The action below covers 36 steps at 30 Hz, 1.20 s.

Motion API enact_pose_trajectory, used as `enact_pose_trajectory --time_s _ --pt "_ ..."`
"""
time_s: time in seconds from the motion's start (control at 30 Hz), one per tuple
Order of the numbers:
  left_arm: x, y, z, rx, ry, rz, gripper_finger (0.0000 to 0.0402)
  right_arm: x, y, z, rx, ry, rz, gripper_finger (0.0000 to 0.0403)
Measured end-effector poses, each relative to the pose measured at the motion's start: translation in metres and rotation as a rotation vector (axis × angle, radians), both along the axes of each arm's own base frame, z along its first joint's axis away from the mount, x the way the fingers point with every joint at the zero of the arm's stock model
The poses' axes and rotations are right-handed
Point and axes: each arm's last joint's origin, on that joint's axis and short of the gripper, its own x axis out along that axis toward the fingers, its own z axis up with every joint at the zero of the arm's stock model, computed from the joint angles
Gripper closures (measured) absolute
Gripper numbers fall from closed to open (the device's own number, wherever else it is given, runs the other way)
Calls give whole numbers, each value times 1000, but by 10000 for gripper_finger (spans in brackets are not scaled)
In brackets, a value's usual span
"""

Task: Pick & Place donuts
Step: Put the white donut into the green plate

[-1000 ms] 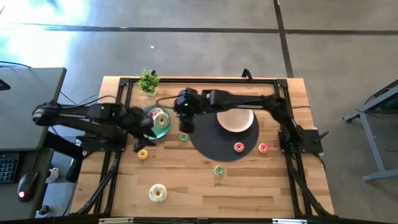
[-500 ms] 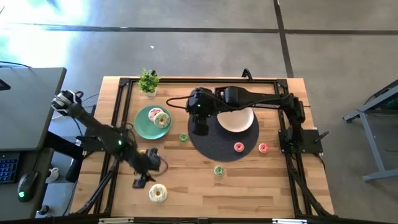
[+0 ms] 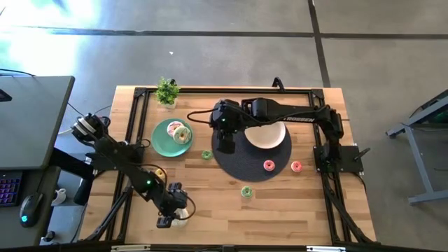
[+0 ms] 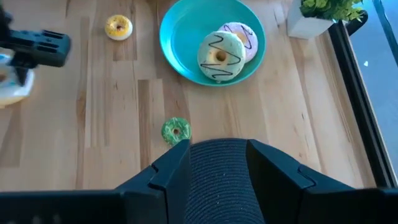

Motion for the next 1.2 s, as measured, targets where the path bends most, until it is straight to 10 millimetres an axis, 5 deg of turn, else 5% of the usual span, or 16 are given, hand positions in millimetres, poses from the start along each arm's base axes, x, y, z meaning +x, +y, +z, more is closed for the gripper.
enact_pose_trajectory --time_s 0.37,0.73,0.87,1.07,1.2 --pt "-3 6 -5 121 7 33 188 0 0 0 2 3 -2 249" --pt "-5 9 0 140 -11 2 378 0 0 0 2 4 0 249" --pt "-6 15 16 134 -82 42 384 0 0 0 1 5 0 249" --pt "-27 58 51 315 -132 202 395 0 0 0 1 5 0 249" --pt "-45 101 66 511 -126 493 395 -1 0 -1 2 12 0 249"
